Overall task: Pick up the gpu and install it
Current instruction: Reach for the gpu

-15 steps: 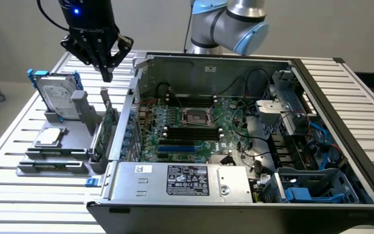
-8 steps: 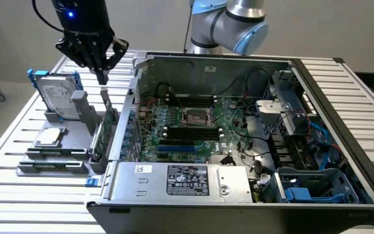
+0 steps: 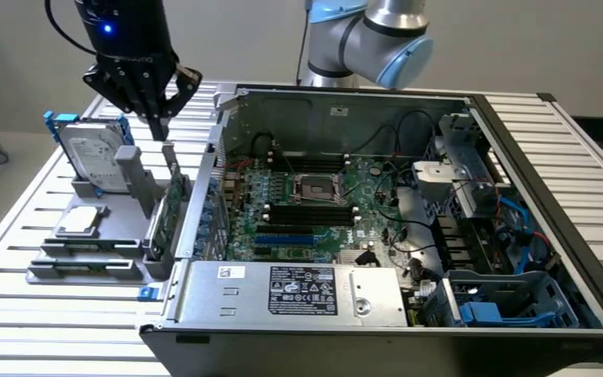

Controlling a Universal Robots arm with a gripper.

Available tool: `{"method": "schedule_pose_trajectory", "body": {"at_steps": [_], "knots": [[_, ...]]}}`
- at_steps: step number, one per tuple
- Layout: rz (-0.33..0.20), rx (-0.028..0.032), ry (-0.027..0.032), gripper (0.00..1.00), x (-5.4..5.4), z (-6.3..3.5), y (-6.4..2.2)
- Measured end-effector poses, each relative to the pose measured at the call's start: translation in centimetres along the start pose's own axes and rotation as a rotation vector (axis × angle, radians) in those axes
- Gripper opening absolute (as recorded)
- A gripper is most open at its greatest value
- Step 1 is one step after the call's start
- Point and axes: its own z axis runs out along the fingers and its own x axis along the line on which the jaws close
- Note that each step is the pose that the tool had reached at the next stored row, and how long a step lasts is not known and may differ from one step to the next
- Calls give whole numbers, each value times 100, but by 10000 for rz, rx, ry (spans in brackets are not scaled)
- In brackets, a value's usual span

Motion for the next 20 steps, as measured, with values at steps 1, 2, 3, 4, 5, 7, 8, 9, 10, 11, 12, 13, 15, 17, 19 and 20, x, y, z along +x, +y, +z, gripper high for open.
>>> {"method": "schedule_pose_trajectory", "body": {"at_steps": [1, 2, 3, 4, 5, 7, 8, 9, 10, 11, 12, 13, 15, 17, 19, 20], "knots": [[-5, 5, 15, 11, 4, 3, -8], [-11, 9, 30, 11, 7, 5, -16], [-19, 12, 43, 11, 10, 8, -24], [-26, 16, 54, 11, 14, 11, -34], [-34, 18, 60, 11, 18, 13, -43], [-44, 19, 66, 11, 31, 19, -60], [-50, 19, 67, 11, 40, 23, -69], [-56, 19, 67, 11, 49, 27, -77], [-62, 19, 68, 11, 59, 31, -86], [-67, 19, 68, 11, 68, 35, -95], [-72, 19, 69, 11, 77, 39, -103], [-78, 20, 70, 11, 85, 42, -111], [-91, 20, 70, 11, 100, 48, -127], [-107, 23, 73, 11, 113, 52, -142], [-124, 29, 73, 11, 128, 57, -156], [-132, 32, 73, 11, 138, 60, -160]]}}
